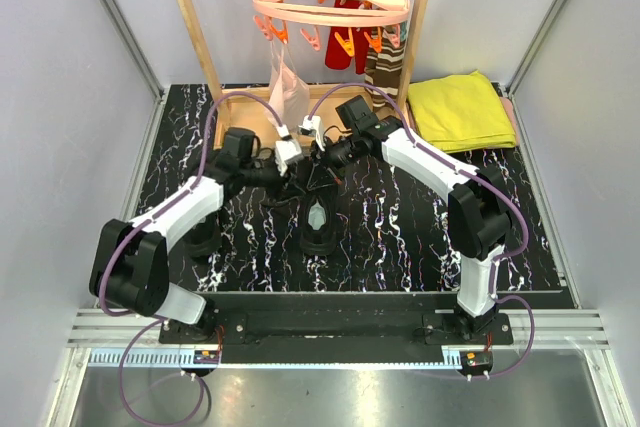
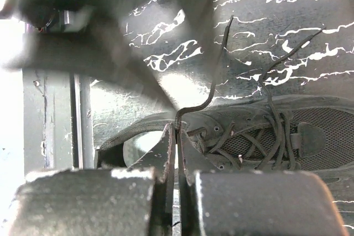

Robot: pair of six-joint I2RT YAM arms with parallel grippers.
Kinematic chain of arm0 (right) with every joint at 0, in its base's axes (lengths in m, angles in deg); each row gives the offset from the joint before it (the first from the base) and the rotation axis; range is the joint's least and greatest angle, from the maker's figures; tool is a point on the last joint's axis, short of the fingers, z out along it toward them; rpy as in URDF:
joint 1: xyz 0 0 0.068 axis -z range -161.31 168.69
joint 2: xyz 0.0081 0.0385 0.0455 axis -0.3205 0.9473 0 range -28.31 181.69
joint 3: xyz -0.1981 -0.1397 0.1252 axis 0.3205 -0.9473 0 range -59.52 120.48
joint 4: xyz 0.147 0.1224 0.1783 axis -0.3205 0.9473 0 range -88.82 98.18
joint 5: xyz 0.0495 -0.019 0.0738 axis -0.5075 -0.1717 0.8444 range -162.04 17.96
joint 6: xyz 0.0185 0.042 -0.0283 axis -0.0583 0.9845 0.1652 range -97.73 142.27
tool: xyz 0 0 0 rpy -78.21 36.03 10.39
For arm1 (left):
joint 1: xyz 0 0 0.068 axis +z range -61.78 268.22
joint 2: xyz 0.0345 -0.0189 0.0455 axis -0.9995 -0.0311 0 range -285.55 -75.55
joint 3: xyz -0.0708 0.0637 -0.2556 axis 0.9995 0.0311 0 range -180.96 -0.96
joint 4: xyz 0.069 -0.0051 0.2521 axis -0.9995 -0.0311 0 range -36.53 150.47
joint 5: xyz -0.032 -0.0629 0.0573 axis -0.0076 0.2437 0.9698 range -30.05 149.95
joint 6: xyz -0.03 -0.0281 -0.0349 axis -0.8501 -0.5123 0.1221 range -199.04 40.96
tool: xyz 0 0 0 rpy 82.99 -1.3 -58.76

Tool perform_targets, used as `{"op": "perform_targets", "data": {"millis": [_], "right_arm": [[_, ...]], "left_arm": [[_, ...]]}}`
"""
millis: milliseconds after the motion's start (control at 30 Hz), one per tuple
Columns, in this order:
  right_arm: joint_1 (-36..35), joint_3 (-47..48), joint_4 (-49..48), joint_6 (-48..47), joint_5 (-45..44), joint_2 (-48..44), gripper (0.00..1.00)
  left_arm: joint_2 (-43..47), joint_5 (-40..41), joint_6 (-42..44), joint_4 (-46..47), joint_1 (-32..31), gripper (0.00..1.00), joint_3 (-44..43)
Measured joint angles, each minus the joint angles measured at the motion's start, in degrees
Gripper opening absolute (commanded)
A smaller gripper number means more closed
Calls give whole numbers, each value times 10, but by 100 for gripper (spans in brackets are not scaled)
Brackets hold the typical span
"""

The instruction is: Tie the shoes

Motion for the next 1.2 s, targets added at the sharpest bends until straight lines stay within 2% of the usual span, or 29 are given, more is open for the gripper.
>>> {"op": "perform_targets", "data": {"millis": [133,267,400,500,767,1000,1200], "right_arm": [[0,-3,-3,0,-9,0,0],[0,-5,-3,0,-10,0,0],[0,-5,-3,0,-10,0,0],[0,-7,-4,0,-10,0,0],[0,-21,-5,-1,-15,0,0],[0,-21,-5,-1,-15,0,0],[0,-21,-6,-3,-18,0,0]], "left_arm": [[20,35,-83,18,70,60,1],[48,103,-164,44,123,65,2],[27,181,-249,58,107,66,0],[-29,246,-318,52,83,65,-16],[-150,441,-478,-23,9,57,-87],[-217,537,-527,-66,-4,54,-147],[-247,551,-545,-81,-10,53,-154]]}}
